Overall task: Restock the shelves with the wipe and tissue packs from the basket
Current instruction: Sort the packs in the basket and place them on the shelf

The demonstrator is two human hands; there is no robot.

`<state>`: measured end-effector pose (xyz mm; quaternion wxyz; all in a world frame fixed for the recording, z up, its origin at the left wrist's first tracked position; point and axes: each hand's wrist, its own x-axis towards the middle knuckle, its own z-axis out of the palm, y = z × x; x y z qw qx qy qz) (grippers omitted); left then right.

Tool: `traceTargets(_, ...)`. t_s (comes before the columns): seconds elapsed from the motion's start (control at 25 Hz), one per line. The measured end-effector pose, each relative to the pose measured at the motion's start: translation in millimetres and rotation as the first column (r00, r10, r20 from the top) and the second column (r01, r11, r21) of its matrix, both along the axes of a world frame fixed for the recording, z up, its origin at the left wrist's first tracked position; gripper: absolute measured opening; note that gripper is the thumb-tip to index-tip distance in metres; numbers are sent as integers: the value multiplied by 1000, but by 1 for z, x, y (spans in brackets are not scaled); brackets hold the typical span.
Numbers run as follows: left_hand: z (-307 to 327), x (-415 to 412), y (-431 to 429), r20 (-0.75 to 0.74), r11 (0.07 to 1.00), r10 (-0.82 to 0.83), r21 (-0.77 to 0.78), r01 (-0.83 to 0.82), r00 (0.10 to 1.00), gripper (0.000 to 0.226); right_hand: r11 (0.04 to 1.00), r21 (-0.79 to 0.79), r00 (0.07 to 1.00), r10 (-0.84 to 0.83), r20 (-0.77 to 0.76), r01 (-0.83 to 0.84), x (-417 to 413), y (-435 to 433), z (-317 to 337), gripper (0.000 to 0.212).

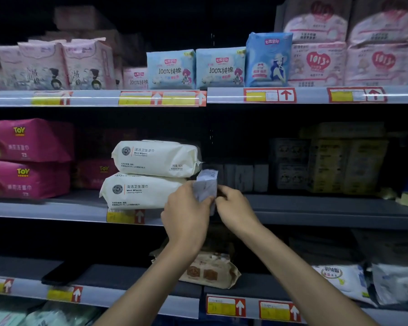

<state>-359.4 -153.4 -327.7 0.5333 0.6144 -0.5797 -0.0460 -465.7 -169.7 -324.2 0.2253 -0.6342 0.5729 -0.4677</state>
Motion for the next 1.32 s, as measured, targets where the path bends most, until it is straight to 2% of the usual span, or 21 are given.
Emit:
traceTargets(0.16,-1,-3,7,-22,999,-18,-31,17,1000,23,999,-28,999,39,37,-38,1,7,-5,43)
traceTargets(0.32,4,-10,23,16,992,-46,-113,48,999,16,988,-153,987,50,153,-26,-4,27,-6,43)
traceTargets(0.48,22,-28,20,-21,974,-82,-213,76,996,32,950,-311,976,93,199,-27,-20,32,12,45)
traceTargets(0.68,44,-55,-25,-40,952,-227,-222,213,973,39,930,-366,975,116,188,-40,-57,-6,37,41)
traceTargets(0.84,59,-89,-60,-79,935,-302,-220,279,950,38,936,-347,981,9,193,59,-91,-42,49,24)
traceTargets(0.92,71,-112,-78,-144,939,-305,-210,272,942,26,937,-311,972,-94,214,159,-110,-63,56,17)
traceTargets(0.96,77,-123,-88,-208,948,-296,-185,260,932,20,938,-290,965,-124,231,190,-119,-75,61,22)
traceTargets(1.04,82,-140,-112,-357,959,-278,-44,281,892,16,958,-192,952,-160,260,213,-131,-89,65,29)
traceTargets(1.12,74,-150,-128,-438,935,-274,88,345,856,22,973,-108,950,-169,262,203,-137,-102,61,30)
traceTargets(1.24,59,-150,-138,-444,926,-276,113,359,852,19,965,-114,961,-213,178,236,-138,-110,46,35)
traceTargets(1.32,58,-143,-133,-434,926,-279,114,359,857,12,961,-76,942,-242,234,265,-141,-109,44,26)
